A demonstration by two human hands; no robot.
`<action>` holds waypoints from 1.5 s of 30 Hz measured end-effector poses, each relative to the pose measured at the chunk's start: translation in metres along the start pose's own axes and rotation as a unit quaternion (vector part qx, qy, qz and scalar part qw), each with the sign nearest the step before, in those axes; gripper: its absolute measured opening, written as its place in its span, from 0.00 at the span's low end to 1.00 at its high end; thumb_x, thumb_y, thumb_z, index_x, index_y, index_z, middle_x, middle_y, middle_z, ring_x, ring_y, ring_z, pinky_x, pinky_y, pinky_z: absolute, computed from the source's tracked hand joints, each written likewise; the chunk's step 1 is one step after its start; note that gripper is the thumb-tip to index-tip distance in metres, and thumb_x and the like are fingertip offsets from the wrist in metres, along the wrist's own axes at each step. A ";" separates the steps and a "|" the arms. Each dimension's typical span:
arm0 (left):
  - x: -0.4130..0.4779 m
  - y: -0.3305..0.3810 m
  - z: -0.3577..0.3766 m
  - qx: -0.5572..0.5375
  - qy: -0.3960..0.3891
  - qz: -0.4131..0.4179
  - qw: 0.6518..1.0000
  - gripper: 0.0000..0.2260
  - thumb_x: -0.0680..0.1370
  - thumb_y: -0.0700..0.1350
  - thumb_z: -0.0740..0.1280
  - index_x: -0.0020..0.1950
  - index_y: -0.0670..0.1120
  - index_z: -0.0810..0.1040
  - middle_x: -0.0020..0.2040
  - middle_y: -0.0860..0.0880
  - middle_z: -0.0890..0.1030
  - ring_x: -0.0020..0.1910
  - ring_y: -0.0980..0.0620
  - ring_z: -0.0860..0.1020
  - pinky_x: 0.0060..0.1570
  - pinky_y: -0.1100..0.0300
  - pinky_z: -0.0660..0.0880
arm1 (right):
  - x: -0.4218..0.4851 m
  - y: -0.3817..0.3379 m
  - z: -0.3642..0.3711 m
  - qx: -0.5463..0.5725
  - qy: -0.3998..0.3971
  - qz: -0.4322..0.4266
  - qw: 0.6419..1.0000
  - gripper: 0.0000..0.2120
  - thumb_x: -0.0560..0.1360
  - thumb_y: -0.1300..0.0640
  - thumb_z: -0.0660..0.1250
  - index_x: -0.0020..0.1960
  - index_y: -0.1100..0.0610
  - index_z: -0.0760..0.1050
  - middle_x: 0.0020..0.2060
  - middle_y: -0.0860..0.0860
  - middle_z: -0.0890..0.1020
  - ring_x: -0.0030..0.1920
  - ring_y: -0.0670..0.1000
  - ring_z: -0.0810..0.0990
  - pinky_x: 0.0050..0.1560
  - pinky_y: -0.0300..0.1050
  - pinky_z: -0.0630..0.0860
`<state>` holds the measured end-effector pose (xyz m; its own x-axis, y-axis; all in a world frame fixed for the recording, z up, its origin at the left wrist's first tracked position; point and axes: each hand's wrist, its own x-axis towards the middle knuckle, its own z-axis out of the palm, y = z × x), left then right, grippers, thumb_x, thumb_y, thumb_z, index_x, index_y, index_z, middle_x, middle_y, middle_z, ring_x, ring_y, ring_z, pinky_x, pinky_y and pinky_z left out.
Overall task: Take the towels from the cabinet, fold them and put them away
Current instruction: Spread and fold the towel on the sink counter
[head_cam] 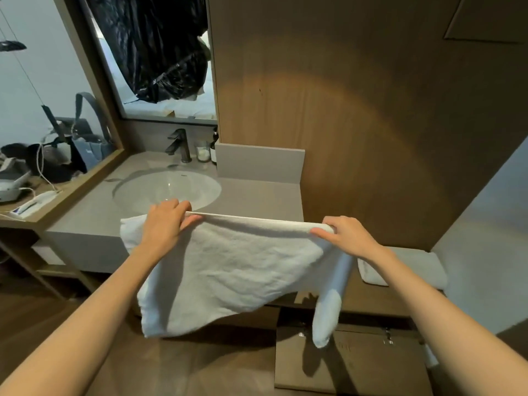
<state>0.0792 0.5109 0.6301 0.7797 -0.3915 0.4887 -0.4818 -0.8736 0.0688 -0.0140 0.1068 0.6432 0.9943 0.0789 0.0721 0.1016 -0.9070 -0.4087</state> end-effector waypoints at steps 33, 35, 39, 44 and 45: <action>0.247 -0.113 0.261 0.100 -0.198 -0.145 0.964 0.04 0.75 0.36 0.66 0.49 0.41 0.76 0.46 0.41 0.74 0.46 0.41 0.71 0.45 0.51 0.67 | 0.341 0.081 0.112 -0.005 0.013 0.174 0.985 0.19 0.74 0.42 0.49 0.45 0.52 0.74 0.44 0.53 0.81 0.45 0.58 0.78 0.44 0.49 0.69; 0.251 -0.113 0.271 0.077 -0.204 -0.150 0.964 0.04 0.78 0.38 0.62 0.51 0.42 0.75 0.49 0.42 0.74 0.48 0.42 0.72 0.48 0.52 0.67 | 0.345 0.080 0.117 0.042 0.010 0.181 0.983 0.20 0.75 0.40 0.50 0.47 0.50 0.75 0.44 0.51 0.81 0.44 0.56 0.78 0.42 0.48 0.71; 0.249 -0.103 0.288 0.043 -0.222 -0.152 0.962 0.07 0.75 0.36 0.63 0.52 0.41 0.76 0.49 0.41 0.76 0.49 0.39 0.74 0.49 0.51 0.67 | 0.346 0.076 0.141 0.008 0.002 0.168 0.986 0.10 0.78 0.55 0.64 0.59 0.52 0.76 0.51 0.54 0.82 0.51 0.59 0.80 0.50 0.50 0.74; 0.227 -0.093 0.298 -0.027 -0.227 -0.142 0.963 0.18 0.69 0.36 0.72 0.58 0.42 0.77 0.57 0.39 0.77 0.55 0.38 0.76 0.55 0.46 0.72 | 0.330 0.066 0.176 -0.110 0.018 0.070 0.991 0.28 0.68 0.65 0.71 0.67 0.54 0.73 0.67 0.57 0.71 0.64 0.61 0.68 0.68 0.55 0.64; 0.222 -0.093 0.297 -0.046 -0.216 -0.139 0.965 0.20 0.70 0.37 0.73 0.61 0.43 0.76 0.62 0.39 0.75 0.60 0.38 0.74 0.59 0.46 0.71 | 0.326 0.059 0.180 -0.110 0.001 0.058 0.992 0.26 0.70 0.64 0.69 0.67 0.53 0.72 0.69 0.56 0.68 0.67 0.61 0.66 0.71 0.55 0.63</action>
<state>0.4158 0.4190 0.4741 0.9685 -0.2470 0.0324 -0.2477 -0.9406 0.2322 0.3219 0.1540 0.4787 0.9987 -0.0319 0.0389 -0.0233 -0.9784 -0.2055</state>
